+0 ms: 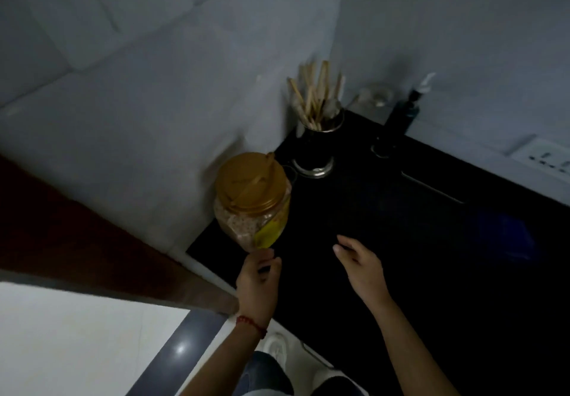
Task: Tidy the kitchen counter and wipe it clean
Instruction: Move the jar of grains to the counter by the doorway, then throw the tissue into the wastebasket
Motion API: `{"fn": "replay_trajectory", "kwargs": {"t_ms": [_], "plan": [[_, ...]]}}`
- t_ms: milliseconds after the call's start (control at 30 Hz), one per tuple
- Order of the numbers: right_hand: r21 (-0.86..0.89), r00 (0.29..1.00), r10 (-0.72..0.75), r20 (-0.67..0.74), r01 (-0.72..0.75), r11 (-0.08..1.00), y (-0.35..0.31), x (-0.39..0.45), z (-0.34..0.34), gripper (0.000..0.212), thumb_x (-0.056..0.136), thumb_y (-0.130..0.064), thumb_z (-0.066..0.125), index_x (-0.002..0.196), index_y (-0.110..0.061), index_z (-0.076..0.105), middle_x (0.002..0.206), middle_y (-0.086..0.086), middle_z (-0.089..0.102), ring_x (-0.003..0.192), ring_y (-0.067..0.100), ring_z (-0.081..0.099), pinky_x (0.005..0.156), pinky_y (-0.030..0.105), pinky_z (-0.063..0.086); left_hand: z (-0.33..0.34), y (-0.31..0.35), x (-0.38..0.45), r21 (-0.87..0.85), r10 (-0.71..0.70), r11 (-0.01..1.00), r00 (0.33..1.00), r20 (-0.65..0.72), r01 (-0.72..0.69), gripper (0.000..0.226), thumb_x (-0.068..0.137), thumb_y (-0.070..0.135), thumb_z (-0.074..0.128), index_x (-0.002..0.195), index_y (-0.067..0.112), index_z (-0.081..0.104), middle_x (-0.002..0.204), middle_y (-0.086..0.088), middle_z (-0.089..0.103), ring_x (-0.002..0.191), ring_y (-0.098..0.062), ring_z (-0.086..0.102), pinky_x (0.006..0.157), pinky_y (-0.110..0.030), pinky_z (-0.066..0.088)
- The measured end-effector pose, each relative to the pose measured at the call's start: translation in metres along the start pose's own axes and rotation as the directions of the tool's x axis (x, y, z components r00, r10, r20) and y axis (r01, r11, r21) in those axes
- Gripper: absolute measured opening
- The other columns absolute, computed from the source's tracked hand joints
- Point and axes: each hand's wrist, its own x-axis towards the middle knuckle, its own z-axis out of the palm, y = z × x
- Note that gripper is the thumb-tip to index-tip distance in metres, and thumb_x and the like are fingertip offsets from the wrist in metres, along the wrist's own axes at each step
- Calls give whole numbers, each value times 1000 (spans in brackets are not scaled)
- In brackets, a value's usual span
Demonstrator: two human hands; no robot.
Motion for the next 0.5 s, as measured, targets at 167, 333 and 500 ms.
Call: {"fn": "replay_trajectory", "kwargs": {"t_ms": [167, 333, 500], "plan": [[60, 940, 139, -313, -126, 990, 45, -52, -51, 30, 89, -25, 56, 118, -19, 59, 105, -9, 59, 96, 3, 54, 82, 16, 41, 47, 4, -12, 167, 61, 975, 900, 431, -145, 19, 85, 13, 60, 104, 11, 62, 98, 3, 61, 90, -6, 59, 73, -6, 46], [149, 768, 257, -587, -209, 966, 99, -133, -102, 31, 90, -25, 55, 119, -15, 59, 102, -6, 59, 95, 8, 54, 79, 20, 39, 91, 5, -39, 290, 38, 883, 673, 739, -369, 26, 87, 17, 57, 112, 12, 60, 114, -4, 63, 101, -12, 58, 91, -24, 45], [397, 579, 381, -721, -105, 912, 174, -239, -134, 26, 81, -44, 60, 102, -30, 64, 100, 5, 67, 100, 24, 63, 87, 38, 50, 127, 10, -101, 263, 27, 839, 519, 854, -476, 22, 88, 16, 55, 108, 11, 62, 102, -1, 63, 93, -11, 58, 88, -25, 47]]}}
